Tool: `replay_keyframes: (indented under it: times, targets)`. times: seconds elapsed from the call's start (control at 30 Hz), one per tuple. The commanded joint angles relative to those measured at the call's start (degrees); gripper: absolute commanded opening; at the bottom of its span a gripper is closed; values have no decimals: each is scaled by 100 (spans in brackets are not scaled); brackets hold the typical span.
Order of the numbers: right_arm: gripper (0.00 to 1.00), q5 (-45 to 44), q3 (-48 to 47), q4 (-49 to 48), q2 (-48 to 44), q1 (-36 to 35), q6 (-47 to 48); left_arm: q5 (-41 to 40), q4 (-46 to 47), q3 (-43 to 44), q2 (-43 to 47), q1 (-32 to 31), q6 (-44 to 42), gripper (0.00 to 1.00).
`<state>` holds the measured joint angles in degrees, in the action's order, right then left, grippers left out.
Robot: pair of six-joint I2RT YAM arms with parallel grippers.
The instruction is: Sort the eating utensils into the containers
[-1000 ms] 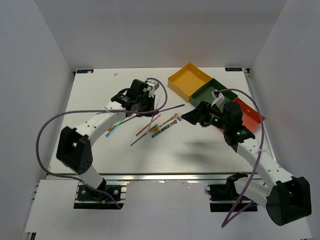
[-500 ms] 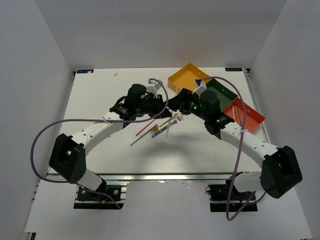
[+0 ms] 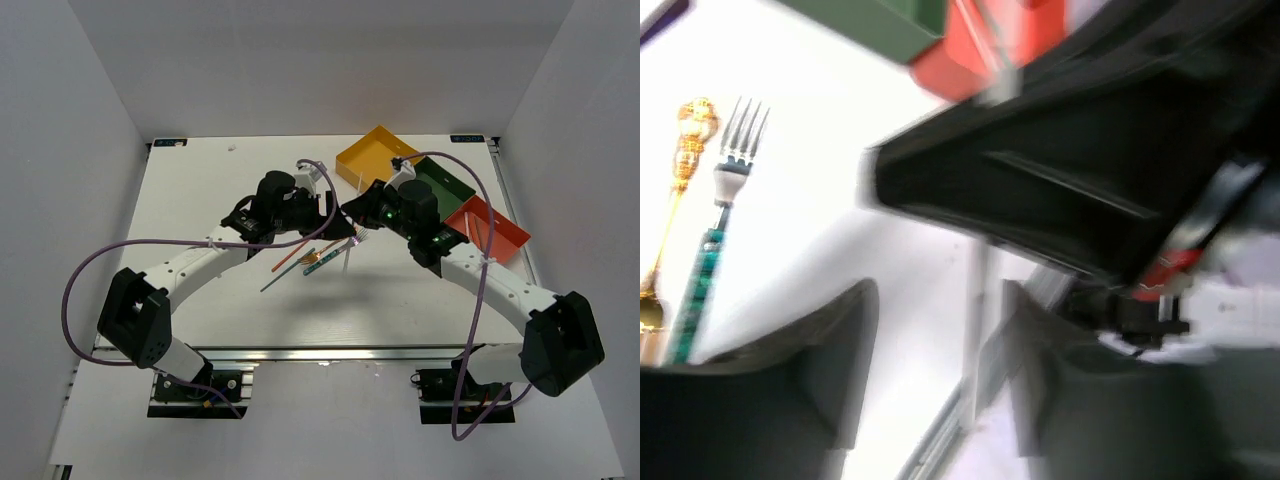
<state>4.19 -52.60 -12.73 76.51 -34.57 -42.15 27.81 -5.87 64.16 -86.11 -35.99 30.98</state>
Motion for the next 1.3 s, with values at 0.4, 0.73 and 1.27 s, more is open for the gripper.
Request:
replay_keyframes:
  times: [0.4,0.73,1.27]
  targets:
    - [0,-2271,-2431,4149,751,3217,3968,-4354,-3087,133,1280,13,-1032,98]
    - [0,-2817,-2555,3658,1762,3887,3784,-5022,-3017,-764,1921,13,-1094,98]
    - [9,-2950,-2132,3005,2087,3914,3987,-4724,-2692,-1362,2405,13,-1077,98]
